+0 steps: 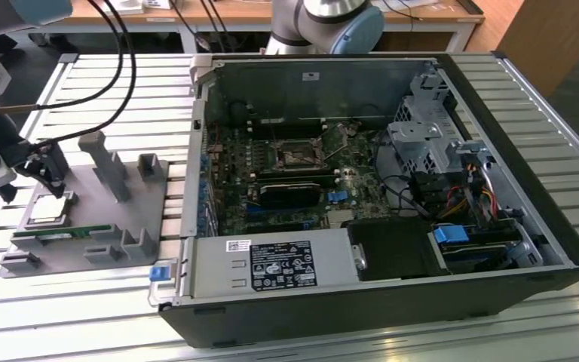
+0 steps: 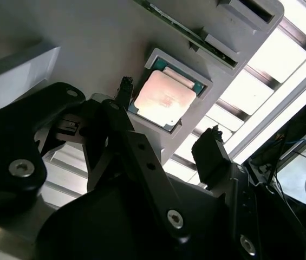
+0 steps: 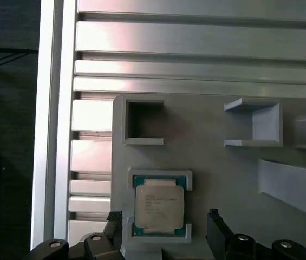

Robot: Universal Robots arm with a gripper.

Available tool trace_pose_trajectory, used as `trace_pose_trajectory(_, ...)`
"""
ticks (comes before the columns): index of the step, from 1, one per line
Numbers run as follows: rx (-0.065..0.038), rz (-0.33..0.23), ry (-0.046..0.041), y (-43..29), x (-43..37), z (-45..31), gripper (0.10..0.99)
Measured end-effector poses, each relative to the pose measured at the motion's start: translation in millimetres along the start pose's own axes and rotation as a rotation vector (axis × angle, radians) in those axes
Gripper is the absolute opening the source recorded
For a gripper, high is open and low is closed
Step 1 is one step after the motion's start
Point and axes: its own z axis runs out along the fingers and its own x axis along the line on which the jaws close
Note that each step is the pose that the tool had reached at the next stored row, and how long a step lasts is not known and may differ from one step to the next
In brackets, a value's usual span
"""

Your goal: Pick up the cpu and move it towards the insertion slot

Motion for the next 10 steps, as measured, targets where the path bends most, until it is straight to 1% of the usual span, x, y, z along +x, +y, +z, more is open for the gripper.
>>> trace_pose_trajectory(5,0.0,0.002,-0.0001,-0.2,0.0,7.6,0.718)
trace_pose_trajectory(10,0.0,0.002,-0.0002,-1.3,0.2,13.6,0.718)
